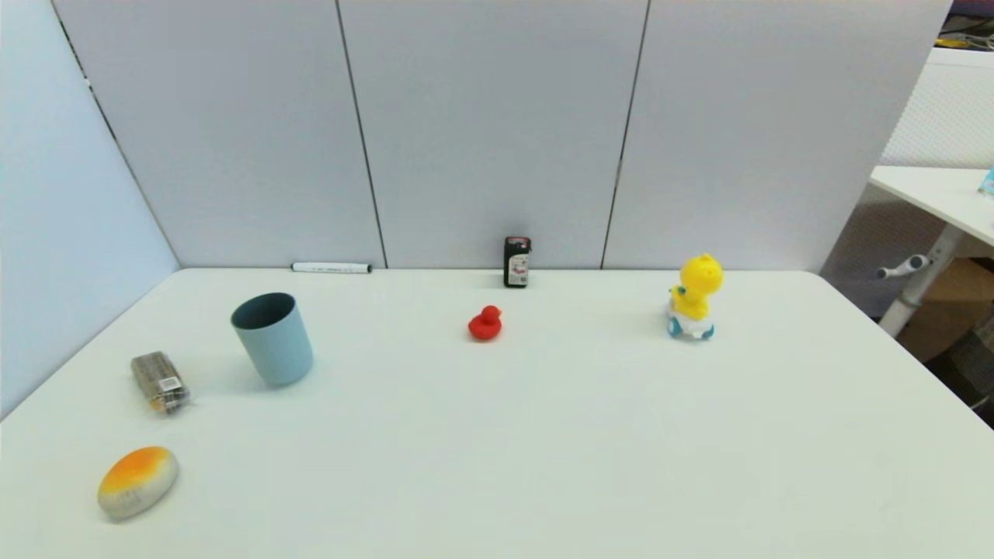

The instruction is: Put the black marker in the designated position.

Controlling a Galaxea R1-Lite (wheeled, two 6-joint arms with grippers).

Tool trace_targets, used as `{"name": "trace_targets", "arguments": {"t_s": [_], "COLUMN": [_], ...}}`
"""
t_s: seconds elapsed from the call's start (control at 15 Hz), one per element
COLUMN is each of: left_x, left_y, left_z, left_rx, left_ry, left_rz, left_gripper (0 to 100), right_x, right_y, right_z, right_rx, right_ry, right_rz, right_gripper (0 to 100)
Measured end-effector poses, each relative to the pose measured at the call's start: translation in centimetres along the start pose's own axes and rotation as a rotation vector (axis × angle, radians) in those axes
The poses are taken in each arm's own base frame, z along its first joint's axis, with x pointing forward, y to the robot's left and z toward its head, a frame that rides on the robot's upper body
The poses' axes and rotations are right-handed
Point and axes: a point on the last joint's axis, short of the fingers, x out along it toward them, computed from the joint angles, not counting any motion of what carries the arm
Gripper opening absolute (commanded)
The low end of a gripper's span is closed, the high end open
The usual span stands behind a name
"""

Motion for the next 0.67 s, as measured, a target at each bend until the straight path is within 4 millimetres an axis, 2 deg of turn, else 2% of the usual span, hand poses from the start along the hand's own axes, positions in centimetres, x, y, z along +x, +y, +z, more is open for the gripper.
{"name": "trace_targets", "arguments": {"t_s": [0.67], "left_x": [0.0], "left_y": [0.0], "left_z": [0.0], "left_rx": [0.001], "left_ry": [0.0], "left_rz": [0.0], "left_gripper": [100], "right_x": [0.01], "right_y": [0.02], "right_z": [-0.03], "right_rx": [-0.056], "right_ry": [0.001], "right_rz": [0.008], "right_gripper": [100]}}
